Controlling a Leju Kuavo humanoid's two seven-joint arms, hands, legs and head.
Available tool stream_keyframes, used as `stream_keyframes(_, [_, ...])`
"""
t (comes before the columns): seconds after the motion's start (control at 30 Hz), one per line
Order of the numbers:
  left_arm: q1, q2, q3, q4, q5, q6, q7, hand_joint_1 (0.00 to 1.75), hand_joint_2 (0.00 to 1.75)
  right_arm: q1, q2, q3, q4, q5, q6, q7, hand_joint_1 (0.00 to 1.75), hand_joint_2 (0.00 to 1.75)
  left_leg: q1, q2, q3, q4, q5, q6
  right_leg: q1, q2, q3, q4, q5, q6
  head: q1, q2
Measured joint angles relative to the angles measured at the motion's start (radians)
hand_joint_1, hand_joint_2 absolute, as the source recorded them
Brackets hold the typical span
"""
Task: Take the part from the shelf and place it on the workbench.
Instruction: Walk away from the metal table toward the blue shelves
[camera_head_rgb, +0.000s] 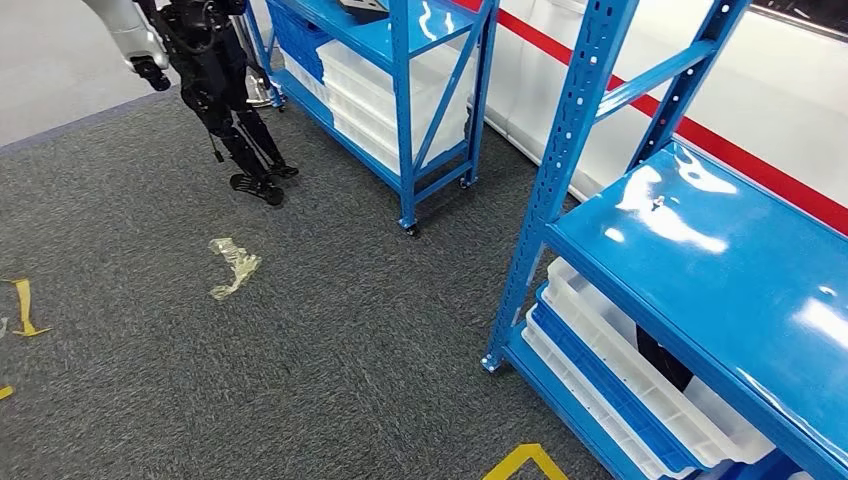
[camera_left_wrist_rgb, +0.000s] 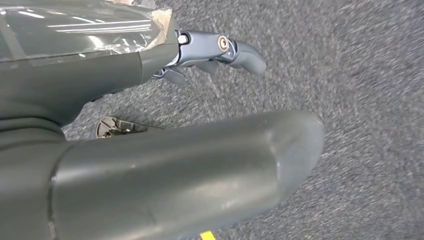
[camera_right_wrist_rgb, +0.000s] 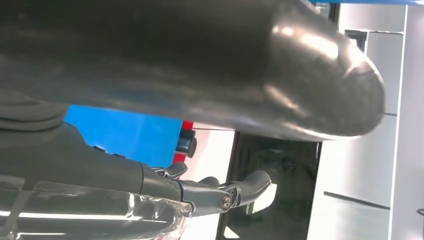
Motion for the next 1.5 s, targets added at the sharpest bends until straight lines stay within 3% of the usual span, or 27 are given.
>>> stream_keyframes(0.03, [0.003, 0.0, 0.0, 0.0, 0.001, 0.001, 0.002, 0.0, 0.0, -0.002, 0.0, 0.001, 0.001, 0.0, -0.001, -0.001, 0.0, 0.0, 0.0, -0.006, -0.028, 0.043, -0.008, 0.0, 0.002, 0.013, 0.001, 0.0, 0.0, -0.001, 0.0, 0.0])
stream_keyframes(0.07, [0.005, 0.0, 0.0, 0.0, 0.004, 0.001, 0.003, 0.0, 0.0, -0.003, 0.001, 0.002, 0.003, 0.0, -0.003, -0.002, 0.0, 0.0, 0.0, -0.009, -0.041, 0.054, 0.004, 0.001, 0.004, 0.026, 0.002, 0.0, -0.001, -0.002, 0.0, 0.0])
stream_keyframes(0.13, [0.009, 0.0, 0.001, -0.004, 0.011, 0.002, 0.007, 0.0, 0.0, -0.008, 0.002, 0.007, 0.006, 0.001, -0.006, -0.004, 0.0, 0.0, 0.003, -0.018, -0.014, -0.031, 0.074, 0.003, 0.004, 0.052, 0.005, 0.001, -0.001, -0.002, -0.001, 0.0])
stream_keyframes(0.2, [0.013, 0.0, 0.003, -0.013, 0.019, 0.001, 0.015, 0.0, 0.0, -0.019, 0.003, 0.022, 0.008, 0.01, -0.018, -0.008, 0.0, 0.0, 0.007, -0.051, 0.033, -0.147, 0.13, 0.005, 0.007, 0.076, 0.005, 0.004, -0.002, 0.003, 0.0, 0.0])
stream_keyframes(0.27, [0.02, 0.001, 0.007, -0.029, 0.024, -0.001, 0.026, 0.0, 0.0, -0.029, 0.005, 0.048, 0.008, 0.028, -0.037, -0.011, 0.0, 0.0, 0.003, -0.068, 0.051, -0.193, 0.141, 0.01, 0.01, 0.095, -0.002, 0.005, 0.0, 0.014, 0.0, 0.0])
stream_keyframes(0.33, [0.025, 0.001, 0.011, -0.049, 0.026, -0.003, 0.036, 0.0, 0.0, -0.036, 0.009, 0.074, 0.008, 0.05, -0.058, -0.011, 0.0, 0.0, -0.001, -0.047, 0.052, -0.2, 0.147, 0.025, 0.008, 0.11, -0.01, 0.002, 0.004, 0.027, 0.001, 0.0])
stream_keyframes(0.37, [0.026, 0.001, 0.013, -0.058, 0.026, -0.003, 0.041, 0.0, 0.0, -0.038, 0.011, 0.085, 0.007, 0.059, -0.067, -0.01, 0.0, 0.0, -0.001, -0.037, 0.055, -0.205, 0.152, 0.034, 0.008, 0.102, -0.016, 0.008, 0.001, 0.031, 0.001, 0.0])
stream_keyframes(0.43, [0.029, 0.0, 0.017, -0.075, 0.023, -0.003, 0.049, 0.0, 0.0, -0.048, 0.012, 0.106, 0.008, 0.069, -0.081, -0.008, 0.0, 0.0, 0.0, -0.014, 0.058, -0.215, 0.161, 0.048, 0.011, 0.058, -0.045, 0.07, -0.03, 0.03, 0.005, 0.0])
stream_keyframes(0.5, [0.036, 0.0, 0.023, -0.087, 0.02, -0.003, 0.057, 0.0, 0.0, -0.06, 0.01, 0.127, 0.01, 0.073, -0.09, -0.006, 0.0, 0.0, -0.004, 0.011, 0.058, -0.217, 0.162, 0.053, 0.012, 0.015, -0.104, 0.19, -0.085, 0.023, 0.009, 0.0])
stream_keyframes(0.57, [0.041, 0.001, 0.031, -0.097, 0.018, -0.002, 0.064, 0.0, 0.0, -0.067, 0.007, 0.147, 0.015, 0.074, -0.097, -0.004, 0.0, 0.0, -0.005, 0.037, 0.056, -0.216, 0.162, 0.052, 0.009, 0.002, -0.139, 0.265, -0.108, 0.028, 0.009, 0.0])
stream_keyframes(0.6, [0.042, 0.001, 0.033, -0.101, 0.017, -0.002, 0.067, 0.0, 0.0, -0.07, 0.006, 0.155, 0.018, 0.075, -0.099, -0.003, 0.0, 0.0, -0.005, 0.049, 0.056, -0.216, 0.161, 0.051, 0.006, -0.004, -0.131, 0.253, -0.099, 0.034, 0.009, 0.0])
stream_keyframes(0.63, [0.043, 0.001, 0.035, -0.104, 0.016, -0.002, 0.068, 0.0, 0.0, -0.074, 0.005, 0.162, 0.02, 0.075, -0.101, -0.002, 0.0, 0.0, -0.005, 0.06, 0.057, -0.216, 0.16, 0.049, 0.004, -0.012, -0.103, 0.203, -0.079, 0.042, 0.009, 0.0])
stream_keyframes(0.7, [0.045, 0.002, 0.04, -0.109, 0.015, -0.003, 0.071, 0.0, 0.0, -0.086, 0.002, 0.176, 0.022, 0.075, -0.103, 0.001, 0.0, 0.0, -0.008, 0.08, 0.062, -0.215, 0.154, 0.041, 0.003, -0.057, -0.031, 0.071, -0.035, 0.051, 0.009, 0.0])
stream_keyframes(0.77, [0.048, 0.002, 0.044, -0.114, 0.014, -0.005, 0.074, 0.0, 0.0, -0.101, -0.002, 0.192, 0.025, 0.077, -0.105, 0.005, 0.0, 0.0, -0.013, 0.1, 0.07, -0.214, 0.145, 0.028, 0.01, -0.086, 0.004, 0.006, -0.014, 0.042, 0.006, 0.0])
stream_keyframes(0.83, [0.049, 0.002, 0.047, -0.12, 0.013, -0.006, 0.076, 0.0, 0.0, -0.11, -0.004, 0.203, 0.028, 0.079, -0.106, 0.009, 0.0, 0.0, -0.012, 0.119, 0.08, -0.217, 0.139, 0.014, 0.014, -0.066, 0.005, 0.002, -0.01, 0.027, 0.003, 0.0])
stream_keyframes(0.87, [0.048, 0.001, 0.048, -0.123, 0.013, -0.006, 0.076, 0.0, 0.0, -0.112, -0.006, 0.206, 0.029, 0.08, -0.108, 0.01, 0.0, 0.0, -0.009, 0.11, 0.083, -0.214, 0.134, 0.008, 0.01, -0.054, 0.006, 0.001, -0.009, 0.021, 0.002, 0.0])
stream_keyframes(0.93, [0.05, 0.0, 0.05, -0.129, 0.01, -0.01, 0.079, 0.0, 0.0, -0.12, -0.009, 0.213, 0.031, 0.081, -0.116, 0.013, 0.0, 0.0, -0.004, 0.058, 0.063, -0.161, 0.097, -0.002, 0.001, -0.032, 0.011, -0.003, -0.004, 0.006, 0.0, 0.0])
stream_keyframes(1.0, [0.057, 0.0, 0.054, -0.135, 0.003, -0.014, 0.087, 0.0, 0.0, -0.128, -0.014, 0.225, 0.035, 0.081, -0.127, 0.015, 0.0, 0.0, -0.002, 0.005, 0.002, -0.039, 0.035, -0.004, 0.002, -0.008, 0.009, -0.003, -0.002, -0.005, -0.003, 0.0])
stream_keyframes(1.07, [0.064, -0.002, 0.056, -0.141, -0.002, -0.017, 0.093, 0.0, 0.0, -0.129, -0.017, 0.234, 0.04, 0.081, -0.134, 0.017, 0.0, 0.0, -0.002, -0.008, -0.054, 0.056, 0.009, -0.004, 0.005, 0.018, 0.009, -0.002, -0.003, -0.007, -0.004, 0.0])
stream_keyframes(1.1, [0.066, -0.003, 0.057, -0.144, -0.004, -0.018, 0.096, 0.0, 0.0, -0.129, -0.018, 0.236, 0.042, 0.081, -0.137, 0.017, 0.0, 0.0, -0.002, -0.009, -0.062, 0.057, 0.024, -0.003, 0.006, 0.03, 0.01, -0.002, -0.003, -0.007, -0.004, 0.0])
stream_keyframes(1.17, [0.067, -0.004, 0.058, -0.153, -0.011, -0.021, 0.103, 0.0, 0.0, -0.13, -0.02, 0.239, 0.045, 0.081, -0.144, 0.019, 0.0, 0.0, 0.0, -0.022, -0.03, -0.037, 0.096, 0.002, 0.006, 0.055, 0.013, -0.001, -0.003, -0.006, -0.004, 0.0])
stream_keyframes(1.23, [0.067, -0.004, 0.061, -0.162, -0.018, -0.022, 0.111, 0.0, 0.0, -0.133, -0.02, 0.246, 0.047, 0.083, -0.151, 0.023, 0.0, 0.0, 0.003, -0.062, 0.017, -0.156, 0.152, 0.005, 0.01, 0.078, 0.011, 0.001, -0.004, -0.002, -0.003, 0.0])
stream_keyframes(1.3, [0.067, -0.005, 0.067, -0.168, -0.023, -0.022, 0.117, 0.0, 0.0, -0.138, -0.021, 0.253, 0.048, 0.087, -0.155, 0.028, 0.0, 0.0, 0.0, -0.08, 0.034, -0.2, 0.163, 0.01, 0.012, 0.099, 0.004, 0.001, -0.003, 0.009, -0.002, 0.0])
stream_keyframes(1.37, [0.066, -0.008, 0.073, -0.177, -0.027, -0.021, 0.12, 0.0, 0.0, -0.142, -0.022, 0.257, 0.049, 0.094, -0.156, 0.032, 0.0, 0.0, -0.004, -0.056, 0.04, -0.208, 0.168, 0.023, 0.009, 0.109, -0.005, 0.001, -0.001, 0.021, -0.002, 0.0])
stream_keyframes(1.43, [0.065, -0.011, 0.079, -0.185, -0.031, -0.02, 0.122, 0.0, 0.0, -0.148, -0.024, 0.26, 0.051, 0.1, -0.158, 0.036, 0.0, 0.0, -0.002, -0.031, 0.048, -0.218, 0.175, 0.038, 0.011, 0.067, -0.027, 0.038, -0.021, 0.025, 0.0, 0.0])
stream_keyframes(1.5, [0.067, -0.014, 0.084, -0.188, -0.033, -0.021, 0.123, 0.0, 0.0, -0.159, -0.026, 0.265, 0.055, 0.103, -0.159, 0.039, 0.0, 0.0, -0.003, -0.006, 0.05, -0.222, 0.178, 0.046, 0.013, 0.015, -0.079, 0.143, -0.07, 0.02, 0.004, 0.0])
